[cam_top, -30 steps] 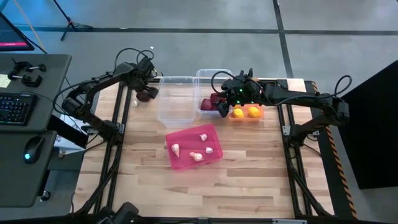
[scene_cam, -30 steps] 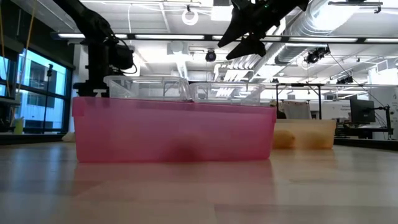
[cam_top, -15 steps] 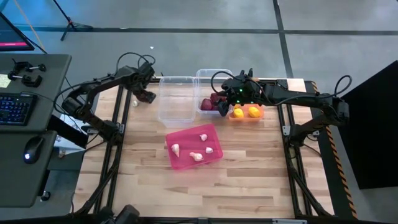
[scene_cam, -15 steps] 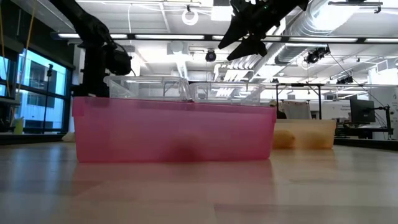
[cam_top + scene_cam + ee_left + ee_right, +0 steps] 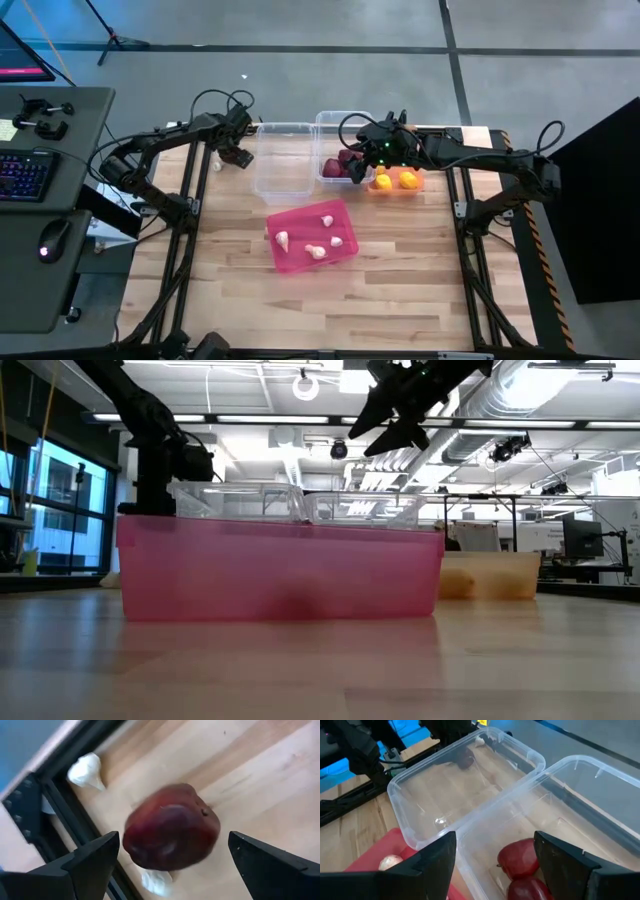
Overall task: Sort produce into baskets
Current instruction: Put the red apple into the right transparent bin
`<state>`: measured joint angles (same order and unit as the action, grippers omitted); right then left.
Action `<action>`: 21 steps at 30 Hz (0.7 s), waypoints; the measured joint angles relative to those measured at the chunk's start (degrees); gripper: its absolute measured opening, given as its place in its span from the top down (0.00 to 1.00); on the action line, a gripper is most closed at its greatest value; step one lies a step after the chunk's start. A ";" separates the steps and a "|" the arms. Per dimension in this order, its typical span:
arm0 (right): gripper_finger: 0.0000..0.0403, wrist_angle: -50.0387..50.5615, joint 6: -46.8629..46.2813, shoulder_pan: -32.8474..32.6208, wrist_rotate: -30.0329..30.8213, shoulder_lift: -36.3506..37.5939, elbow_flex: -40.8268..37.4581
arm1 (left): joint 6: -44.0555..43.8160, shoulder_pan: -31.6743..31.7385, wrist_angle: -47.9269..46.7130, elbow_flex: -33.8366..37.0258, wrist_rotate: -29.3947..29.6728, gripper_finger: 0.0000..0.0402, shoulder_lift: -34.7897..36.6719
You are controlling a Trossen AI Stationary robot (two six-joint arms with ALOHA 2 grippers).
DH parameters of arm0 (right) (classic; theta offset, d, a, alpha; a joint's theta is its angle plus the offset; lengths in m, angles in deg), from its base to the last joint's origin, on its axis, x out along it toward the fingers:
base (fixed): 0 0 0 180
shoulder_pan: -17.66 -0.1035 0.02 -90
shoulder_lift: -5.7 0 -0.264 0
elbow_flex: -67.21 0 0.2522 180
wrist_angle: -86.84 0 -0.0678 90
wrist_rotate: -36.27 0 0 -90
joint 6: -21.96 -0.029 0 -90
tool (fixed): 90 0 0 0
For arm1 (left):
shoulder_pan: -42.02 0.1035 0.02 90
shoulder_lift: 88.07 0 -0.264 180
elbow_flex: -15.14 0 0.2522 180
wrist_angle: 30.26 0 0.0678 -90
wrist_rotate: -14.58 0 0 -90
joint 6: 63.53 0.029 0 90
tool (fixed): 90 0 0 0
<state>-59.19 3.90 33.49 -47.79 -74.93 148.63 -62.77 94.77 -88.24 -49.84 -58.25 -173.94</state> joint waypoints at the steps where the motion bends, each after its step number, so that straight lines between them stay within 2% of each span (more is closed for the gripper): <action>1: 0.36 0.20 -0.29 0.00 -0.03 -0.08 0.00 | 0.42 -0.12 0.51 0.00 0.70 0.10 0.00; 9: 0.36 0.55 -1.22 -0.50 -0.46 -1.23 0.00 | 3.90 -0.19 1.54 -0.02 1.19 0.10 -2.71; 21: 0.36 0.49 -1.42 -0.87 -1.01 -1.23 0.00 | 2.96 -3.48 2.18 -0.13 7.96 0.10 -7.98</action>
<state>-58.70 2.48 32.62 -48.80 -76.16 148.63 -59.81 91.29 -86.06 -49.97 -50.29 -181.92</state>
